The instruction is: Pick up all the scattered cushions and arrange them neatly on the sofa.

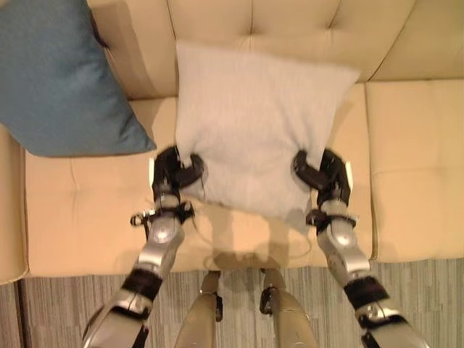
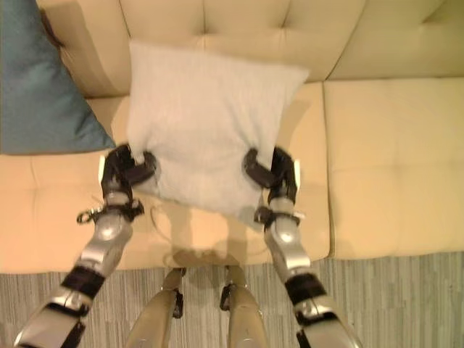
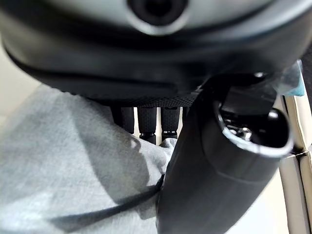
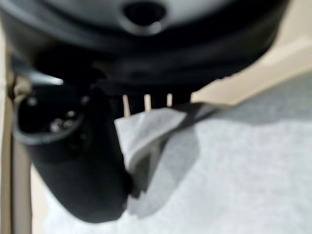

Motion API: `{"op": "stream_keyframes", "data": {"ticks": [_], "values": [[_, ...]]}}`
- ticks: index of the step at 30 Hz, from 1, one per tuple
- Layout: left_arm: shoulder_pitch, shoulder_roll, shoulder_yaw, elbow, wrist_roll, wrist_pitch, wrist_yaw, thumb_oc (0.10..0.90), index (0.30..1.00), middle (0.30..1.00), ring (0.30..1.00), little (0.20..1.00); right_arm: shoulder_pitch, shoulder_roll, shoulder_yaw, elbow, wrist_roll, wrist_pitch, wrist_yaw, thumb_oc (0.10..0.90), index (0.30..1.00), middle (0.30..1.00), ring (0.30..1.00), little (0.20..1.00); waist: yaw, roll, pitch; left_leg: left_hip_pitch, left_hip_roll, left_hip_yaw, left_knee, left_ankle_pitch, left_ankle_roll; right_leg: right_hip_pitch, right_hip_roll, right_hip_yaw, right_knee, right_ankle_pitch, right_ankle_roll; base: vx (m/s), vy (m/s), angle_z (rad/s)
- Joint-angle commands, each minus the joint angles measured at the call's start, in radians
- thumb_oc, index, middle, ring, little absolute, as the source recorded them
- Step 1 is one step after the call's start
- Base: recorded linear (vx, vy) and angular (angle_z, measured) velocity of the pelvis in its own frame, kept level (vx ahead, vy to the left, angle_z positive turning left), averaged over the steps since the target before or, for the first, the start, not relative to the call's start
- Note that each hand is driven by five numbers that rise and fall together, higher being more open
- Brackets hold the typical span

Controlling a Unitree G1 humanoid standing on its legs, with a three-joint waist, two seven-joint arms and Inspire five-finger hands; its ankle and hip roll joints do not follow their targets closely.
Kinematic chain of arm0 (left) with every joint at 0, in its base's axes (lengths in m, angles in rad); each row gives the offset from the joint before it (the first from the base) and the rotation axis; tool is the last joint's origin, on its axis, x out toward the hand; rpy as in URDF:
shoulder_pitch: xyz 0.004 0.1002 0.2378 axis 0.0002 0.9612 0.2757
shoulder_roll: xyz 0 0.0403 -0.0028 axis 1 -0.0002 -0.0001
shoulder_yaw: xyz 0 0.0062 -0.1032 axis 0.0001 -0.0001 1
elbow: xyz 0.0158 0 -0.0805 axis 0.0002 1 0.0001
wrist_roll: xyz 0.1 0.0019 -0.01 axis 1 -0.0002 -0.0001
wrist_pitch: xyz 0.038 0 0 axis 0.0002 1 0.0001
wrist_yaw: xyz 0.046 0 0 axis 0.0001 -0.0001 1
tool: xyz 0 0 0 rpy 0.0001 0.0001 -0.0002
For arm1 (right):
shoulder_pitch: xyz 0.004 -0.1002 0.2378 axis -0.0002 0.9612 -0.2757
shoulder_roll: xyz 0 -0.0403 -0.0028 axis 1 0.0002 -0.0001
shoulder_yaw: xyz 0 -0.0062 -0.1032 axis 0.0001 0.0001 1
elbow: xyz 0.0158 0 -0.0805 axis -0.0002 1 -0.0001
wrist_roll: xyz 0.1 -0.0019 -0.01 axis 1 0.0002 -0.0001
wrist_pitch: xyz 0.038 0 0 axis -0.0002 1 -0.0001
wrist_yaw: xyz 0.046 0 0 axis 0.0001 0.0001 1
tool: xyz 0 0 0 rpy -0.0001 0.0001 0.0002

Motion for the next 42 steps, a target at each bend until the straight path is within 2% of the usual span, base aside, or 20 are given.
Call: {"op": "stream_keyframes", "data": {"ticks": [1, 3, 10, 13, 18, 23, 25, 27, 30, 33, 34, 36, 37, 38, 40, 41, 42], "values": [[-0.038, -0.022, -0.021, -0.107, 0.046, -0.099, -0.104, 0.400, 0.300, 0.300, 0.300, 0.300, 0.000, 0.052, 0.000, -0.101, -0.081, -0.084, 0.078, 0.400, 0.300, 0.300, 0.300, 0.300, -0.003, -0.030, -0.202, 0.059, -0.032, 0.041, 0.001, -0.128, 0.017, 0.072, -0.011, 0.031, 0.004, -0.091, 0.077, 0.07, -0.006, -0.21], [0.086, -0.010, 0.002, -0.157, 0.041, -0.083, -0.146, 0.400, 0.300, 0.300, 0.300, 0.300, 0.103, 0.040, -0.035, -0.136, -0.107, -0.066, 0.105, 0.400, 0.300, 0.300, 0.300, 0.300, -0.011, -0.030, -0.221, 0.138, -0.032, 0.052, 0.001, -0.144, 0.030, 0.145, -0.004, 0.038, 0.004, -0.108, 0.075, 0.11, 0.000, -0.20], [0.259, 0.035, 0.009, -0.262, 0.036, -0.046, -0.239, 0.400, 0.300, 0.300, 0.300, 0.300, 0.274, 0.029, -0.111, -0.204, -0.133, -0.041, 0.156, 0.400, 0.300, 0.300, 0.300, 0.300, -0.030, -0.018, -0.264, 0.298, -0.031, 0.078, 0.004, -0.190, 0.051, 0.284, -0.002, 0.059, 0.033, -0.149, 0.076, 0.07, 0.034, -0.14], [0.301, 0.039, 0.008, -0.289, 0.030, -0.030, -0.261, 0.400, 0.300, 0.300, 0.300, 0.300, 0.323, 0.019, -0.130, -0.221, -0.158, -0.027, 0.169, 0.400, 0.300, 0.300, 0.300, 0.300, -0.033, -0.017, -0.282, 0.351, -0.037, 0.091, 0.012, -0.215, 0.062, 0.327, -0.005, 0.071, 0.045, -0.160, 0.081, 0.07, 0.079, -0.18], [0.317, 0.032, -0.003, -0.289, 0.036, -0.019, -0.261, 0.400, 0.300, 0.300, 0.300, 0.300, 0.344, 0.022, -0.141, -0.225, -0.193, -0.020, 0.159, 0.400, 0.300, 0.300, 0.300, 0.300, -0.042, -0.016, -0.279, 0.388, -0.042, 0.117, 0.008, -0.225, 0.077, 0.334, -0.009, 0.100, 0.055, -0.148, 0.098, -0.01, 0.070, -0.17], [0.314, 0.052, 0.001, -0.287, 0.054, -0.018, -0.256, 0.400, 0.300, 0.300, 0.300, 0.300, 0.322, 0.040, -0.128, -0.220, -0.188, -0.022, 0.152, 0.400, 0.300, 0.300, 0.300, 0.300, -0.048, -0.015, -0.253, 0.367, -0.041, 0.168, 0.001, -0.212, 0.093, 0.259, -0.011, 0.131, 0.122, -0.124, 0.128, -0.17, 0.057, -0.49], [0.311, 0.069, 0.000, -0.301, 0.062, -0.019, -0.258, 0.400, 0.300, 0.300, 0.300, 0.300, 0.310, 0.045, -0.119, -0.224, -0.193, -0.024, 0.150, 0.400, 0.300, 0.300, 0.300, 0.300, -0.037, -0.006, -0.220, 0.341, -0.024, 0.186, 0.008, -0.186, 0.103, 0.232, -0.002, 0.088, 0.238, -0.173, 0.108, -0.32, 0.038, -0.77], [0.323, 0.074, 0.008, -0.312, 0.063, -0.018, -0.263, 0.400, 0.300, 0.300, 0.300, 0.300, 0.313, 0.046, -0.117, -0.233, -0.201, -0.031, 0.148, 0.400, 0.300, 0.300, 0.300, 0.300, -0.024, -0.004, -0.214, 0.328, -0.019, 0.189, 0.014, -0.175, 0.110, 0.250, 0.004, 0.069, 0.326, -0.237, 0.093, -0.20, 0.002, -0.33], [0.327, 0.074, 0.018, -0.308, 0.052, -0.015, -0.263, 0.400, 0.300, 0.300, 0.300, 0.300, 0.310, 0.052, -0.107, -0.239, -0.211, -0.035, 0.145, 0.400, 0.300, 0.300, 0.300, 0.300, 0.007, -0.010, -0.227, 0.288, -0.017, 0.211, 0.026, -0.160, 0.117, 0.300, 0.000, 0.035, 0.403, -0.291, 0.081, -0.19, -0.040, -0.19], [0.331, 0.064, 0.022, -0.309, 0.038, -0.016, -0.264, 0.400, 0.300, 0.300, 0.300, 0.300, 0.304, 0.052, -0.102, -0.246, -0.222, -0.030, 0.132, 0.400, 0.300, 0.300, 0.300, 0.300, 0.055, -0.035, -0.242, 0.238, -0.019, 0.251, 0.051, -0.142, 0.109, 0.379, -0.007, -0.014, 0.285, -0.300, 0.074, -0.16, -0.092, -0.29], [0.331, 0.065, 0.022, -0.309, 0.038, -0.017, -0.264, 0.400, 0.300, 0.300, 0.300, 0.300, 0.304, 0.052, -0.102, -0.246, -0.222, -0.030, 0.132, 0.400, 0.300, 0.300, 0.300, 0.300, 0.055, -0.035, -0.243, 0.236, -0.018, 0.251, 0.053, -0.143, 0.108, 0.381, -0.007, -0.014, 0.279, -0.298, 0.074, -0.12, -0.122, -0.25], [0.338, 0.055, 0.012, -0.307, 0.035, -0.013, -0.269, 0.400, 0.300, 0.300, 0.300, 0.300, 0.309, 0.035, -0.111, -0.273, -0.230, -0.030, 0.118, 0.400, 0.300, 0.300, 0.300, 0.300, 0.060, -0.046, -0.245, 0.187, -0.009, 0.243, 0.068, -0.109, 0.088, 0.420, 0.038, 0.011, 0.147, -0.320, 0.047, -0.13, -0.173, -0.20], [0.338, 0.054, 0.012, -0.307, 0.035, -0.013, -0.269, 0.400, 0.300, 0.300, 0.300, 0.300, 0.309, 0.035, -0.111, -0.273, -0.230, -0.030, 0.118, 0.400, 0.300, 0.300, 0.300, 0.300, 0.060, -0.046, -0.245, 0.186, -0.009, 0.243, 0.068, -0.108, 0.088, 0.420, 0.038, 0.011, 0.147, -0.319, 0.047, -0.29, -0.219, -0.16], [0.312, 0.047, -0.009, -0.300, 0.017, -0.011, -0.265, 0.400, 0.300, 0.300, 0.300, 0.300, 0.304, 0.011, -0.118, -0.295, -0.233, -0.032, 0.098, 0.400, 0.300, 0.300, 0.300, 0.300, 0.051, -0.036, -0.229, 0.140, 0.006, 0.227, 0.074, -0.069, 0.067, 0.405, 0.062, 0.013, 0.118, -0.313, 0.030, -0.27, -0.149, -0.08], [0.306, 0.045, -0.015, -0.299, 0.019, -0.011, -0.266, 0.400, 0.300, 0.300, 0.300, 0.300, 0.307, 0.003, -0.122, -0.300, -0.238, -0.031, 0.095, 0.400, 0.300, 0.300, 0.300, 0.300, 0.045, -0.033, -0.228, 0.138, 0.008, 0.220, 0.074, -0.066, 0.063, 0.407, 0.066, 0.008, 0.112, -0.310, 0.028, -0.19, -0.100, 0.09], [0.296, 0.044, -0.025, -0.302, 0.022, -0.010, -0.263, 0.400, 0.300, 0.300, 0.300, 0.300, 0.307, -0.005, -0.124, -0.301, -0.239, -0.031, 0.092, 0.400, 0.300, 0.300, 0.300, 0.300, 0.044, -0.032, -0.218, 0.124, 0.011, 0.202, 0.087, -0.057, 0.055, 0.405, 0.069, 0.014, 0.113, -0.308, 0.023, -0.26, -0.045, 0.17], [0.269, 0.040, -0.042, -0.311, 0.024, -0.012, -0.250, 0.400, 0.300, 0.300, 0.300, 0.300, 0.289, -0.014, -0.118, -0.287, -0.231, -0.030, 0.082, 0.400, 0.300, 0.300, 0.300, 0.300, 0.049, -0.034, -0.180, 0.096, -0.002, 0.100, 0.143, -0.072, 0.036, 0.378, 0.068, 0.029, 0.132, -0.293, 0.013, -0.26, -0.045, 0.07]]}}
